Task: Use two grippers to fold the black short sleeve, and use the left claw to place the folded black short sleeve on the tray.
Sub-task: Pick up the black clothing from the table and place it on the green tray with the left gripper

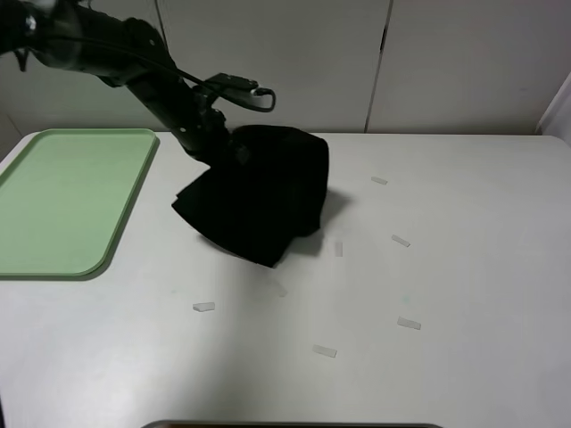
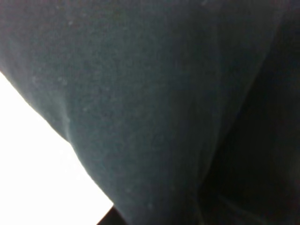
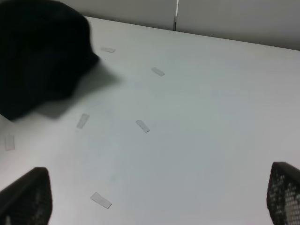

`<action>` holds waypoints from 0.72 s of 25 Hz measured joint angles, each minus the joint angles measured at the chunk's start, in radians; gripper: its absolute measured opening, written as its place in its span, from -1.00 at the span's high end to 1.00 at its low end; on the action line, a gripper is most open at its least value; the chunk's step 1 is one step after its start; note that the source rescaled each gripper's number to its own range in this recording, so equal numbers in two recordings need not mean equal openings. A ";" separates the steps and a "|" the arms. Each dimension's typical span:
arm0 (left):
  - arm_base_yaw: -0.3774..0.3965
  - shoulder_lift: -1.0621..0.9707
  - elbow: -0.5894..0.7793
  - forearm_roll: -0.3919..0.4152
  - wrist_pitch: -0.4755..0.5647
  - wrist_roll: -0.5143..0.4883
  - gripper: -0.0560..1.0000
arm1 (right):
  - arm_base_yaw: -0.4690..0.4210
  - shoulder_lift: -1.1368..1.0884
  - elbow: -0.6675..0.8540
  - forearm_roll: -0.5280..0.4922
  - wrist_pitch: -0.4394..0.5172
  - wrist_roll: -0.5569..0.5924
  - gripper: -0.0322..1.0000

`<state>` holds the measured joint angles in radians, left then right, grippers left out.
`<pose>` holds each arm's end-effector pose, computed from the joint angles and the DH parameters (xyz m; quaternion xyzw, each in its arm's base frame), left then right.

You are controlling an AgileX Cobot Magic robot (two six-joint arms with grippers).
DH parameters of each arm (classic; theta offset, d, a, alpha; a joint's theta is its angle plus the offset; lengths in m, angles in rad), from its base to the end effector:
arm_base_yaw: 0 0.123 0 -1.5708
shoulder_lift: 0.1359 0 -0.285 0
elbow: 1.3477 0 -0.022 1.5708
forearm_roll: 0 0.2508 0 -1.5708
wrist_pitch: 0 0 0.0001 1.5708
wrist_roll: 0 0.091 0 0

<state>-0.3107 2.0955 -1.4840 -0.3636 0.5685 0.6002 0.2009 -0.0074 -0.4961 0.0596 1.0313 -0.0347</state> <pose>0.4197 -0.1531 0.1635 0.3081 0.9131 -0.0957 0.2492 -0.0053 0.0037 0.2787 -0.1000 0.8382 0.0741 0.5309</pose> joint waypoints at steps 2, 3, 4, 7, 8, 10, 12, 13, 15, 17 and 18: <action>0.042 -0.049 0.058 0.049 -0.033 -0.005 0.72 | 0.000 0.000 0.000 0.000 0.000 0.000 -1.00; 0.066 -0.067 0.092 0.076 -0.056 -0.006 0.72 | 0.000 0.000 0.000 0.000 0.000 0.000 -1.00; 0.087 -0.086 0.120 0.101 -0.078 -0.006 0.72 | 0.000 0.000 0.000 0.000 0.000 0.000 -1.00; 0.166 -0.118 0.196 0.163 -0.113 -0.007 0.72 | 0.000 0.000 0.000 0.000 0.000 0.000 -1.00; 0.187 -0.124 0.210 0.179 -0.116 -0.009 0.73 | 0.000 0.000 0.000 0.000 0.000 0.000 -1.00; 0.239 -0.124 0.229 0.206 -0.113 -0.010 0.73 | 0.000 0.000 0.000 0.000 0.000 0.000 -1.00; 0.285 -0.124 0.236 0.232 -0.093 -0.010 0.73 | 0.000 0.000 0.000 0.000 0.000 0.000 -1.00; 0.309 -0.124 0.238 0.243 -0.082 -0.010 0.73 | 0.000 0.000 0.000 0.000 0.000 0.000 -1.00; 0.351 -0.126 0.239 0.270 -0.064 -0.010 0.73 | 0.000 0.000 0.000 0.001 0.000 0.000 -1.00; 0.389 -0.128 0.239 0.294 -0.058 -0.011 0.73 | 0.000 0.000 0.000 0.002 0.000 0.000 -1.00; 0.407 -0.129 0.239 0.306 -0.057 -0.011 0.73 | 0.000 0.000 0.000 0.002 0.000 0.000 -1.00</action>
<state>0.0962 1.9667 -1.2454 -0.0574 0.5118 0.5895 0.2009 -0.0074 -0.4961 0.0615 1.0313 -0.0347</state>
